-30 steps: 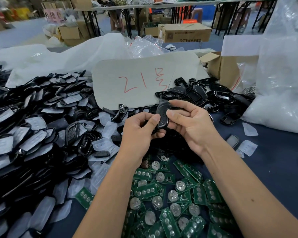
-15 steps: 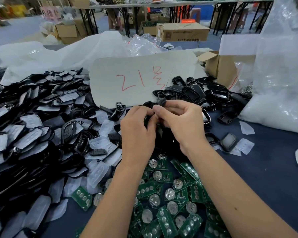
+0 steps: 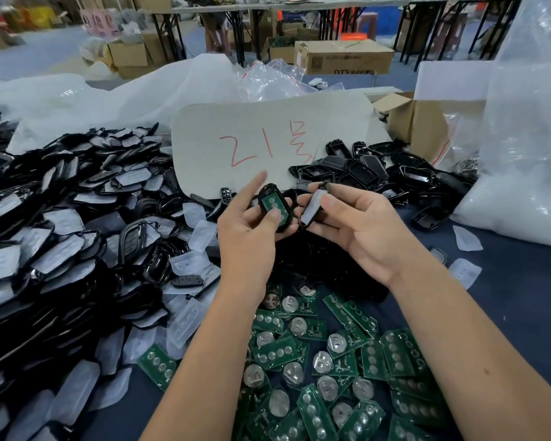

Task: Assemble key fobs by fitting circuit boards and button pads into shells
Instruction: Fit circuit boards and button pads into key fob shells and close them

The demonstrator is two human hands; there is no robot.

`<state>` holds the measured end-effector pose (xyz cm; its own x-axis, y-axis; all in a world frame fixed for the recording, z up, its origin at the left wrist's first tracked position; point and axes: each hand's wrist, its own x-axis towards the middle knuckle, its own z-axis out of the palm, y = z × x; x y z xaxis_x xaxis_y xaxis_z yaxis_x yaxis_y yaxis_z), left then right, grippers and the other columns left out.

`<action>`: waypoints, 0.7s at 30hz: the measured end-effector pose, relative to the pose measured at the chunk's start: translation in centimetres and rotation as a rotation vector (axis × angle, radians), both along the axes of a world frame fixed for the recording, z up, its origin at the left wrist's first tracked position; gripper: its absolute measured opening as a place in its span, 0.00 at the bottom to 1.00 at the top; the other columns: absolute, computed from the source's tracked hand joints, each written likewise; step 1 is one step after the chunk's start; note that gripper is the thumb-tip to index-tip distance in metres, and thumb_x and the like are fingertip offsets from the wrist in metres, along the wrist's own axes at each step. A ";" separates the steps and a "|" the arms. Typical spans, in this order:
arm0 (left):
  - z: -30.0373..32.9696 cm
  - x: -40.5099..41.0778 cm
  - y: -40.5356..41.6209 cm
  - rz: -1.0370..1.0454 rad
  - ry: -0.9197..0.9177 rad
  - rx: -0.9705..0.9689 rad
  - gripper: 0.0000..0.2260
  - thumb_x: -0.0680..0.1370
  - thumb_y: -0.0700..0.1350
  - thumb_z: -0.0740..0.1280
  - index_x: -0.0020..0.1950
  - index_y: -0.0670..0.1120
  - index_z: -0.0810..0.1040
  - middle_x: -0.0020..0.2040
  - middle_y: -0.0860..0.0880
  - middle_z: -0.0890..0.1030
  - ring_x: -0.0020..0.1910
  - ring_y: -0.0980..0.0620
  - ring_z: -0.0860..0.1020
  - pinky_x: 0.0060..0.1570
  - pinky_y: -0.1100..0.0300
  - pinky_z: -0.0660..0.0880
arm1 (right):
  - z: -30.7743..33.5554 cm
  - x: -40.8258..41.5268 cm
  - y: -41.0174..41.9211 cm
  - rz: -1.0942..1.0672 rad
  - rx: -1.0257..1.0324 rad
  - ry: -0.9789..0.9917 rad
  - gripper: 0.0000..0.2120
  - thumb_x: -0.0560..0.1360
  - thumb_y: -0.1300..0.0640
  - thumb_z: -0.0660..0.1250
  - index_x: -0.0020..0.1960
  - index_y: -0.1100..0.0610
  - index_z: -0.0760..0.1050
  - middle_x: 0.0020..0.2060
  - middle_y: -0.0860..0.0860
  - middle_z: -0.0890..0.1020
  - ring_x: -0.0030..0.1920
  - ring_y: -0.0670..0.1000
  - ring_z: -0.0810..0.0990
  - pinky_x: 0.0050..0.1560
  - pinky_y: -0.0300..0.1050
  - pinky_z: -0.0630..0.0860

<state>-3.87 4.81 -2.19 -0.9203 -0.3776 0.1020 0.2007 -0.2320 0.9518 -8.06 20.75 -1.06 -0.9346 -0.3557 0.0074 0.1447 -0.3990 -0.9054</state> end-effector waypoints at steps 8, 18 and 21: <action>0.0 -0.2 -0.5 -0.009 -0.069 0.159 0.17 0.78 0.27 0.69 0.63 0.42 0.81 0.44 0.41 0.86 0.49 0.43 0.86 0.42 0.55 0.84 | -0.1 -0.2 0.4 0.059 0.010 0.036 0.18 0.74 0.59 0.70 0.62 0.65 0.80 0.51 0.58 0.86 0.53 0.54 0.85 0.57 0.47 0.83; -0.2 -0.3 -0.3 -0.006 -0.066 0.111 0.18 0.77 0.29 0.71 0.60 0.48 0.83 0.38 0.46 0.81 0.47 0.48 0.85 0.42 0.54 0.84 | -0.3 -0.4 0.2 0.048 0.065 0.031 0.16 0.73 0.58 0.71 0.59 0.64 0.82 0.51 0.58 0.87 0.53 0.53 0.86 0.56 0.47 0.83; -0.3 -0.3 -0.3 0.028 -0.058 0.029 0.19 0.77 0.31 0.72 0.60 0.52 0.83 0.33 0.52 0.81 0.43 0.51 0.84 0.42 0.54 0.85 | -0.2 -0.3 0.0 0.025 0.099 0.043 0.16 0.72 0.58 0.72 0.58 0.65 0.82 0.52 0.60 0.86 0.53 0.55 0.86 0.55 0.47 0.83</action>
